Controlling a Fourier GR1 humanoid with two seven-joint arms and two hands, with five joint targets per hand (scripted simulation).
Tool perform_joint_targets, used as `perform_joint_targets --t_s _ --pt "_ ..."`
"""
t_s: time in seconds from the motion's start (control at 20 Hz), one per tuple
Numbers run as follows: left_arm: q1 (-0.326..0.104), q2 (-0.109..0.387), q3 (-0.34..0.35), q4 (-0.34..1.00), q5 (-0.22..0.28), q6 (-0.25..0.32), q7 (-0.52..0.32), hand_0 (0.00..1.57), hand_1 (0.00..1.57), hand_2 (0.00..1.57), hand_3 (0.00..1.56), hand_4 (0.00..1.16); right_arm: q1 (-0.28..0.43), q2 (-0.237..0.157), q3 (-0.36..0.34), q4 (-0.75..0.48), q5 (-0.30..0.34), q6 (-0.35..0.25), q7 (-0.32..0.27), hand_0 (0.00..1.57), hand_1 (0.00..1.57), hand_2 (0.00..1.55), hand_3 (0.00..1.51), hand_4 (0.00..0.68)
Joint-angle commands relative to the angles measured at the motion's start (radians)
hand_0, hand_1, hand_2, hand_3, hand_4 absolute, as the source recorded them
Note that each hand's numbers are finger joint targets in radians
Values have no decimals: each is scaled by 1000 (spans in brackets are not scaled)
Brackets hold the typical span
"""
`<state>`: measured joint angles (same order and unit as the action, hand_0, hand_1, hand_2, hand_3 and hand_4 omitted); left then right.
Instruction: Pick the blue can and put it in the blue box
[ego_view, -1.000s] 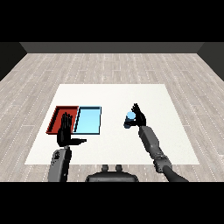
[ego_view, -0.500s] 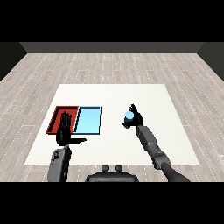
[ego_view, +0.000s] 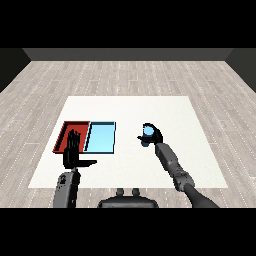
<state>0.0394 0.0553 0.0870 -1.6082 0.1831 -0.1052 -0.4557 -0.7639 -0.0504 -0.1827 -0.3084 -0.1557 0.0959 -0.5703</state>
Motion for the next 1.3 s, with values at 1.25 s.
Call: perform_joint_targets --t_s 1.25 --pt "-118 -55 -188 152 -61 59 86 0 0 0 0 0 100 39 129 -521 57 -86 112 1434 1434 1439 1421 666"
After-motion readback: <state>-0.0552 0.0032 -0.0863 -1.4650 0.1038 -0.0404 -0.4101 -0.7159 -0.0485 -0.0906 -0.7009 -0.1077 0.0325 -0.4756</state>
